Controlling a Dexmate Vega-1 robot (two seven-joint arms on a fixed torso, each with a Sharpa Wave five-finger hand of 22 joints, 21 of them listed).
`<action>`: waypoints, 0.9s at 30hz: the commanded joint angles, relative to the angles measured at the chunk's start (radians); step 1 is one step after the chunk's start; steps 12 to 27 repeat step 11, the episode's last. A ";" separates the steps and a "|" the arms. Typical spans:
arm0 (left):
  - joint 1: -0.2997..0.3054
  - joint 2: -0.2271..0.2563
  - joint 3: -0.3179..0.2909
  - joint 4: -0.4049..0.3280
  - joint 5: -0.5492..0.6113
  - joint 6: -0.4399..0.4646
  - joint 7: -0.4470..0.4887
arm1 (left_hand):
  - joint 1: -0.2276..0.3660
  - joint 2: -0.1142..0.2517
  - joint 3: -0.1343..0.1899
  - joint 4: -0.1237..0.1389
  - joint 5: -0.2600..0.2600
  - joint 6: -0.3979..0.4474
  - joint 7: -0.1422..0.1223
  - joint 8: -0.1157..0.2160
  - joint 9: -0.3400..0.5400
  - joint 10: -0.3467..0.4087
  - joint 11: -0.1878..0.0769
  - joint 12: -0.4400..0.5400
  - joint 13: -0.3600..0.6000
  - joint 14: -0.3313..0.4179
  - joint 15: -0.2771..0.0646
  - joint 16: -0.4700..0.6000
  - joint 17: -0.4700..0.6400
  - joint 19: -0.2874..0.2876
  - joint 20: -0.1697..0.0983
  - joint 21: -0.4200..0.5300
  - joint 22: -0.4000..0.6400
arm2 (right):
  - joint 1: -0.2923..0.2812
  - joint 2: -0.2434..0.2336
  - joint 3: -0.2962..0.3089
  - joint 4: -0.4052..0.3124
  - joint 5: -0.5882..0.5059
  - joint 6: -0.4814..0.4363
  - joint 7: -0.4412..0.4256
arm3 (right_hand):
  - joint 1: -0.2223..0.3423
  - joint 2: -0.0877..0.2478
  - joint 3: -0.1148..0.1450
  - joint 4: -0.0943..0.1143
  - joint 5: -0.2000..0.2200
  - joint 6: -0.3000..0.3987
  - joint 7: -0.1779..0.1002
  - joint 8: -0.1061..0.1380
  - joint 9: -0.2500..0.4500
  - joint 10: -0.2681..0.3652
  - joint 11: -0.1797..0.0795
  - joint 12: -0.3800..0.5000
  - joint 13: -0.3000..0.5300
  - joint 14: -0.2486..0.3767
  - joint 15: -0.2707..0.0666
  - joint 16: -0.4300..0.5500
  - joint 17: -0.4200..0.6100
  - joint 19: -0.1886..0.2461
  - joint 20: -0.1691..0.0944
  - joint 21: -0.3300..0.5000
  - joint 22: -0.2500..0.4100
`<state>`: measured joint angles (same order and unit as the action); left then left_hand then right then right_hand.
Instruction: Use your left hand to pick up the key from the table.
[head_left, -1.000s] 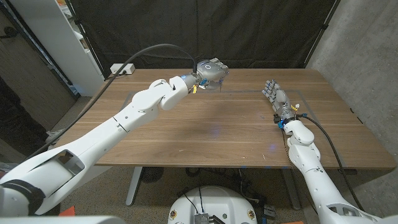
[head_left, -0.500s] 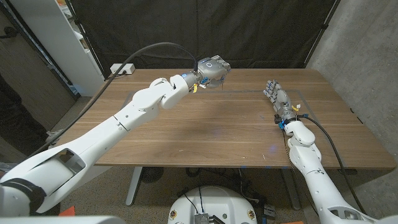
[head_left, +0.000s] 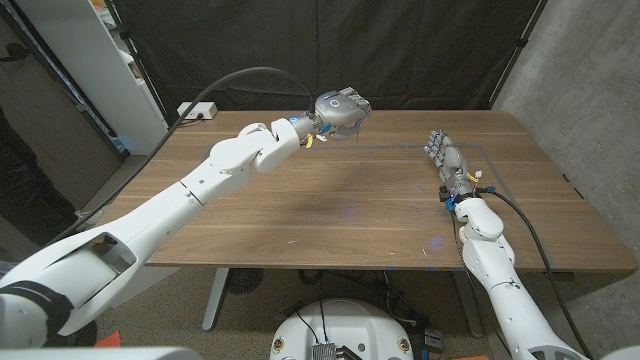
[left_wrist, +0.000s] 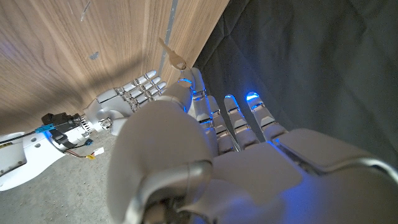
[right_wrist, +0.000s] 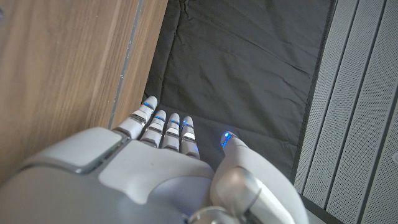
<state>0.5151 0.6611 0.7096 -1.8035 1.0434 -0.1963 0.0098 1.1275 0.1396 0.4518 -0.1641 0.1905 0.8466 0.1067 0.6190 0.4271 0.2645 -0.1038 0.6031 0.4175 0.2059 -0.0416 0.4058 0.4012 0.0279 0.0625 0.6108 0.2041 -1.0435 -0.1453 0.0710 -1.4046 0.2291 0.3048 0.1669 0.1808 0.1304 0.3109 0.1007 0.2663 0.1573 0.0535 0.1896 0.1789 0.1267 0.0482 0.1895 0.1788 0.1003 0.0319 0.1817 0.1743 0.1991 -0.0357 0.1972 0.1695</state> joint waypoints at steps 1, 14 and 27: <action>-0.040 0.005 0.008 0.086 -0.025 -0.085 0.067 | 0.005 0.007 0.009 0.002 0.003 0.047 -0.034 0.031 0.054 0.010 -0.001 0.007 -0.001 0.008 -0.029 0.000 0.006 0.000 -0.002 0.009 -0.001 | -0.074 0.015 -0.021 -0.092 -0.052 -0.014 -0.116 | -0.004 0.000 0.008 -0.002 -0.001 0.008 -0.001 0.000 0.004 0.008 0.001 0.000 0.005 0.009 0.000 0.007 0.004 0.002 -0.031 0.000 0.003; -0.057 -0.004 0.020 0.132 -0.029 -0.106 0.081 | 0.005 0.008 0.009 0.002 0.003 0.047 -0.037 0.029 0.052 0.012 -0.003 0.009 -0.001 0.009 -0.029 -0.002 0.006 0.000 -0.002 0.012 -0.001 | -0.084 0.012 -0.031 -0.091 -0.049 -0.019 -0.142 | -0.004 0.000 0.009 -0.002 -0.002 0.009 -0.002 0.001 0.004 0.008 0.001 -0.001 0.005 0.009 0.000 0.007 0.004 0.002 -0.032 0.000 0.003; -0.057 -0.004 0.020 0.132 -0.029 -0.106 0.081 | 0.005 0.008 0.009 0.002 0.003 0.047 -0.037 0.029 0.052 0.012 -0.003 0.009 -0.001 0.009 -0.029 -0.002 0.006 0.000 -0.002 0.012 -0.001 | -0.084 0.012 -0.031 -0.091 -0.049 -0.019 -0.142 | -0.004 0.000 0.009 -0.002 -0.002 0.009 -0.002 0.001 0.004 0.008 0.001 -0.001 0.005 0.009 0.000 0.007 0.004 0.002 -0.032 0.000 0.003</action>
